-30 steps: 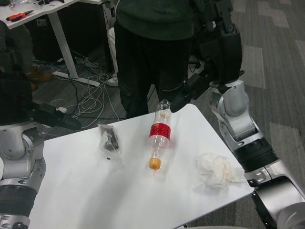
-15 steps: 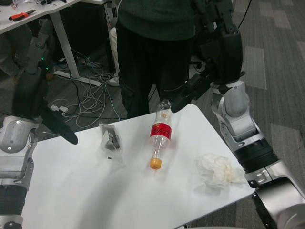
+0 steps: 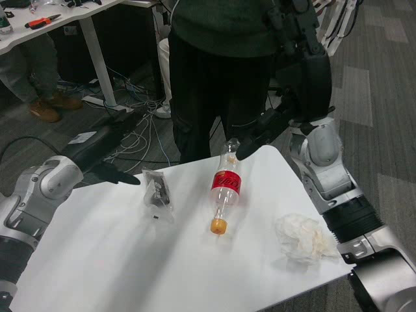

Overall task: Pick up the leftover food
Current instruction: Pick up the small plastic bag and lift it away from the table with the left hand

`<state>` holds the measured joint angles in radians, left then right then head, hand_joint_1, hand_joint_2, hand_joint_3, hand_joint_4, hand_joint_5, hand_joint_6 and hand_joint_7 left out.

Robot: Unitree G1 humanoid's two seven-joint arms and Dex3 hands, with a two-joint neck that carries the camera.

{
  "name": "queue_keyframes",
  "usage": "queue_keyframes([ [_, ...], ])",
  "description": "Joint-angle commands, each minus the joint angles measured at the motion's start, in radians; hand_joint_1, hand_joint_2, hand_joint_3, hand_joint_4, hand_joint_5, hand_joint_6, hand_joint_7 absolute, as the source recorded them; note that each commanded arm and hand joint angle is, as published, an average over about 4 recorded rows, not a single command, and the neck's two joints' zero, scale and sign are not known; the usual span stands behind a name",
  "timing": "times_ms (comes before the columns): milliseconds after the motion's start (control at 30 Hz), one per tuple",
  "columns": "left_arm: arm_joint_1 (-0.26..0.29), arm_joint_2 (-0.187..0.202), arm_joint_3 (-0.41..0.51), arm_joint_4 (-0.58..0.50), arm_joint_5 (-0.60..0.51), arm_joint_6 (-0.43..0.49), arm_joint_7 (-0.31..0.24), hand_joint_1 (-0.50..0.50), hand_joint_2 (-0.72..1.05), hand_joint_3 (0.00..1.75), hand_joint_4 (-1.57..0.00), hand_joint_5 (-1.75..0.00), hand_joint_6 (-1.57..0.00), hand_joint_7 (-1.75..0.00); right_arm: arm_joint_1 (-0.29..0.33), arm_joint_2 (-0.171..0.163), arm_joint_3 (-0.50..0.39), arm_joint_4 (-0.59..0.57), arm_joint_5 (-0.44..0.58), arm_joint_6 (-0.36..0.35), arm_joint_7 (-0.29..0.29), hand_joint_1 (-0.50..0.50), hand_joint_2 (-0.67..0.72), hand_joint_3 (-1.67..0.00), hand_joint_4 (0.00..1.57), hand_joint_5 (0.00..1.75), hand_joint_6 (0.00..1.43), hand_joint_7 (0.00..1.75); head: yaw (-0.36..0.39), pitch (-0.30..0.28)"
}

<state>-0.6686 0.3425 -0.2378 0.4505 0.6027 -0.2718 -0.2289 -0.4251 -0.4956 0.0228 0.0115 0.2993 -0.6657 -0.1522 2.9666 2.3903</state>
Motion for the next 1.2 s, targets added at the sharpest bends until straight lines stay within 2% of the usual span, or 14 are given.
queue_keyframes([
  [33,-0.052,-0.006,-0.062,0.104,0.016,0.029,-0.001,-0.50,1.05,0.00,0.00,0.00,0.00,0.00,0.006,0.009,0.006,0.016,0.009,-0.002,0.000,-0.25,0.47,0.00,0.00,0.00,0.00,0.00,0.022,-0.002],
  [200,-0.128,-0.009,-0.160,0.213,0.035,0.032,0.003,-0.50,1.03,0.00,0.00,0.00,0.00,0.00,0.013,0.021,0.020,0.028,0.025,0.000,0.000,-0.25,0.47,0.00,0.00,0.00,0.00,0.00,0.050,-0.007],
  [467,-0.139,-0.007,-0.176,0.221,0.001,0.034,-0.022,-0.50,0.74,0.00,0.00,0.00,0.00,0.00,0.027,0.025,0.023,0.031,0.032,0.000,0.000,-0.25,0.42,0.00,0.00,0.00,0.00,0.00,0.069,-0.030],
  [500,-0.137,-0.007,-0.173,0.220,-0.002,0.035,-0.023,-0.50,0.63,0.00,0.00,0.00,0.00,0.00,0.030,0.025,0.023,0.031,0.033,0.000,0.000,-0.25,0.44,0.00,0.00,0.00,0.00,0.00,0.070,-0.032],
  [600,-0.130,-0.006,-0.164,0.213,-0.004,0.038,-0.028,-0.50,0.05,0.00,0.00,0.00,0.00,0.00,0.036,0.025,0.023,0.031,0.035,0.000,0.000,-0.25,0.42,0.00,0.00,0.00,0.00,0.00,0.076,-0.039],
  [767,-0.125,0.000,-0.160,0.201,0.001,0.046,-0.036,-0.50,-0.37,0.00,0.00,0.00,0.00,0.00,0.039,0.025,0.025,0.031,0.042,0.000,0.000,-0.25,0.41,0.00,0.00,0.00,0.00,0.00,0.079,-0.040],
  [833,-0.121,0.003,-0.158,0.196,0.001,0.047,-0.037,-0.50,-0.46,0.00,0.00,0.00,0.00,0.00,0.041,0.025,0.026,0.031,0.046,0.000,0.000,-0.25,0.44,0.00,0.00,0.00,0.00,0.00,0.079,-0.040],
  [1000,-0.114,0.006,-0.159,0.187,0.001,0.049,-0.040,-0.50,-0.55,0.00,0.00,0.00,0.00,0.00,0.044,0.025,0.026,0.031,0.048,0.000,0.000,-0.25,0.41,0.00,0.00,0.00,0.00,0.00,0.091,-0.056],
  [1067,-0.120,0.008,-0.191,0.188,0.004,0.054,-0.036,-0.50,-0.55,0.00,0.00,0.00,0.00,0.00,0.045,0.025,0.025,0.035,0.048,0.004,0.000,-0.25,0.41,0.00,0.00,0.00,0.00,0.00,0.093,-0.061],
  [1200,-0.147,0.010,-0.312,0.225,0.010,0.062,-0.026,-0.50,-0.55,0.00,0.00,0.00,0.00,0.00,0.045,0.026,0.029,0.044,0.051,0.014,0.000,-0.25,0.41,0.00,0.00,0.00,0.00,0.00,0.092,-0.066],
])
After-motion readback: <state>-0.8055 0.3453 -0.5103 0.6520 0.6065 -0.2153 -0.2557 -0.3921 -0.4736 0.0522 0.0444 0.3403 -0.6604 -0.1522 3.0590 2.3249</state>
